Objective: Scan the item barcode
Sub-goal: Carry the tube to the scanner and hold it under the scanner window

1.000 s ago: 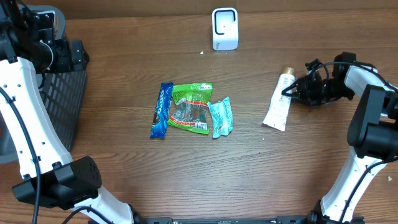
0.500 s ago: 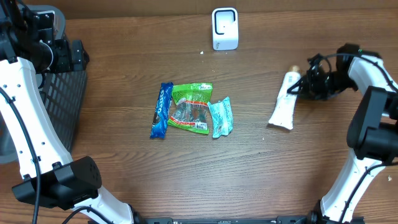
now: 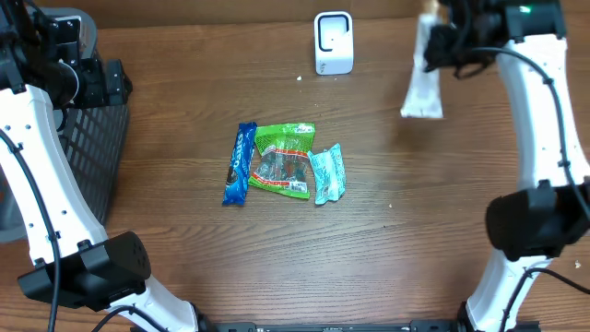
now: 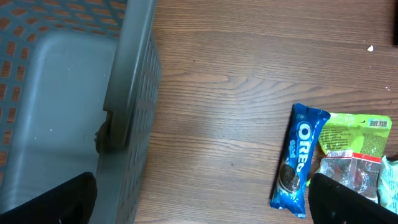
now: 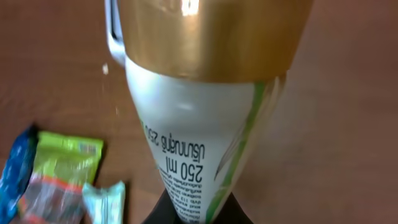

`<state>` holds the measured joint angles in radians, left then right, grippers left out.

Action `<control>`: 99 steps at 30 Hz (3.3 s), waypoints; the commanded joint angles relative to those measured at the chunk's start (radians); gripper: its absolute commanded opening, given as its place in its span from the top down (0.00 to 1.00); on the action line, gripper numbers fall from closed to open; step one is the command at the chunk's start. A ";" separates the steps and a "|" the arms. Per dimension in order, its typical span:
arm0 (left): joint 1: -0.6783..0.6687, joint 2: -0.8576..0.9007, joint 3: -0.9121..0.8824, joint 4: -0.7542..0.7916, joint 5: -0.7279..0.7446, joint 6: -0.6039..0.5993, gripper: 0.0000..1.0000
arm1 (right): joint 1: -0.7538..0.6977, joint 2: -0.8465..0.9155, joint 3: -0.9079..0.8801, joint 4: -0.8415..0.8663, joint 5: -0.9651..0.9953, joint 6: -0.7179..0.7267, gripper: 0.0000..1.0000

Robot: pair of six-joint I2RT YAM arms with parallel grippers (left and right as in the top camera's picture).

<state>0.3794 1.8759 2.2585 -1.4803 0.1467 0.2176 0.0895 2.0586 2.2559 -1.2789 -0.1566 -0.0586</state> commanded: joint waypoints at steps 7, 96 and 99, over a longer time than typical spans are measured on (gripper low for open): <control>-0.008 -0.019 0.002 0.000 0.011 0.022 0.00 | 0.241 -0.018 0.051 0.200 0.639 -0.001 0.96; -0.008 -0.019 0.002 0.000 0.011 0.022 0.01 | 0.336 0.332 0.023 0.809 0.690 -0.832 0.96; -0.008 -0.019 0.002 0.000 0.011 0.022 0.00 | 0.336 0.200 0.024 0.654 0.623 -0.693 0.96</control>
<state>0.3794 1.8759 2.2585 -1.4803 0.1463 0.2180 0.4141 2.4977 2.2578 -0.5846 0.5156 -0.9146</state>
